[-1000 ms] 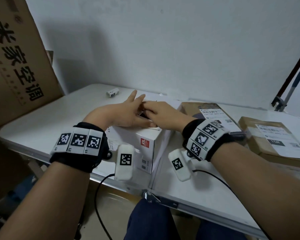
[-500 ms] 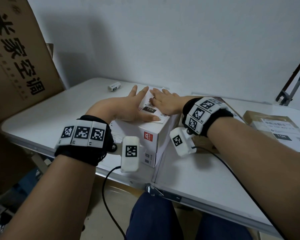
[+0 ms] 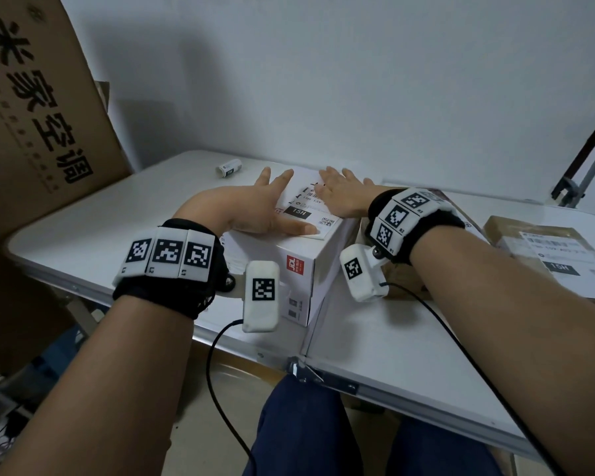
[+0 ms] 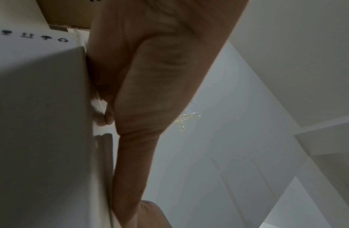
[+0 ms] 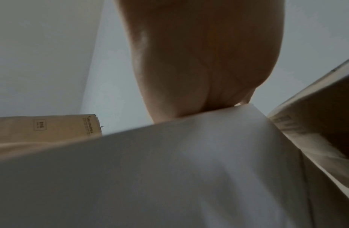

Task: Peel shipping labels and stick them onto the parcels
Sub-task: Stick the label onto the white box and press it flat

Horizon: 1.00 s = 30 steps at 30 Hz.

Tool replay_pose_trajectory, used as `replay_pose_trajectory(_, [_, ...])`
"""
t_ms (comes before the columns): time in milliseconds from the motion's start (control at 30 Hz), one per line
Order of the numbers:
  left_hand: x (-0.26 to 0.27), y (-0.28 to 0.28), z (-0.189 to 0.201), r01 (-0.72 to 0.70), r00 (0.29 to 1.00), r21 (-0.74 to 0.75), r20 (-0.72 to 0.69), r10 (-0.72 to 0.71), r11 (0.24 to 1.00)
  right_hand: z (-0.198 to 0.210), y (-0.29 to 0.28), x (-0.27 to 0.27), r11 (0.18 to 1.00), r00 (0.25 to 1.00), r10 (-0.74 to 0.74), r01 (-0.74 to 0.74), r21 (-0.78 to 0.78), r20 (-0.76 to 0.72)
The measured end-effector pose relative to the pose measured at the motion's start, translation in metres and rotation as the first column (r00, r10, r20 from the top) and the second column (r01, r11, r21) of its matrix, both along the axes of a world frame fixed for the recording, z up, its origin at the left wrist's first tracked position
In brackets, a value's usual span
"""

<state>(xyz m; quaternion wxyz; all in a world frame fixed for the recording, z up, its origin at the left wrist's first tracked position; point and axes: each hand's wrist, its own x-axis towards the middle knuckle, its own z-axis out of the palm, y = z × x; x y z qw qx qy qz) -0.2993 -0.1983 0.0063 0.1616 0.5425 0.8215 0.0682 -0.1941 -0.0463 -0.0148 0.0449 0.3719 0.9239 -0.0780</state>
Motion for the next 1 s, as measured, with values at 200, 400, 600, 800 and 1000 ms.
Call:
replay_pose_trajectory(200, [0.000, 0.000, 0.001, -0.004, 1.000, -0.005, 0.001, 0.004, 1.000, -0.002, 0.014, 0.009, 0.996, 0.999, -0.033, 0.030, -0.079, -0.029])
replay_pose_trajectory(400, [-0.001, 0.000, 0.001, 0.003, 1.000, -0.006, 0.007, -0.003, 1.000, -0.004, 0.023, 0.029, 0.992, 0.997, -0.068, 0.063, -0.110, -0.038])
replay_pose_trajectory(600, [0.001, -0.001, 0.003, -0.001, 1.000, -0.011, 0.007, 0.001, 1.000, -0.003, 0.023, 0.037, 0.993, 0.997, -0.068, 0.063, -0.096, -0.044])
replay_pose_trajectory(800, [-0.001, -0.003, 0.006, 0.051, 0.997, -0.013, 0.061, -0.050, 0.999, 0.005, 0.019, 0.057, 0.997, 0.993, -0.072, 0.070, -0.024, -0.092])
replay_pose_trajectory(1000, [-0.006, -0.007, 0.012, 0.127, 0.987, -0.027, 0.102, -0.123, 0.992, 0.020, -0.011, 0.039, 0.996, 0.979, 0.091, -0.092, 0.002, -0.182])
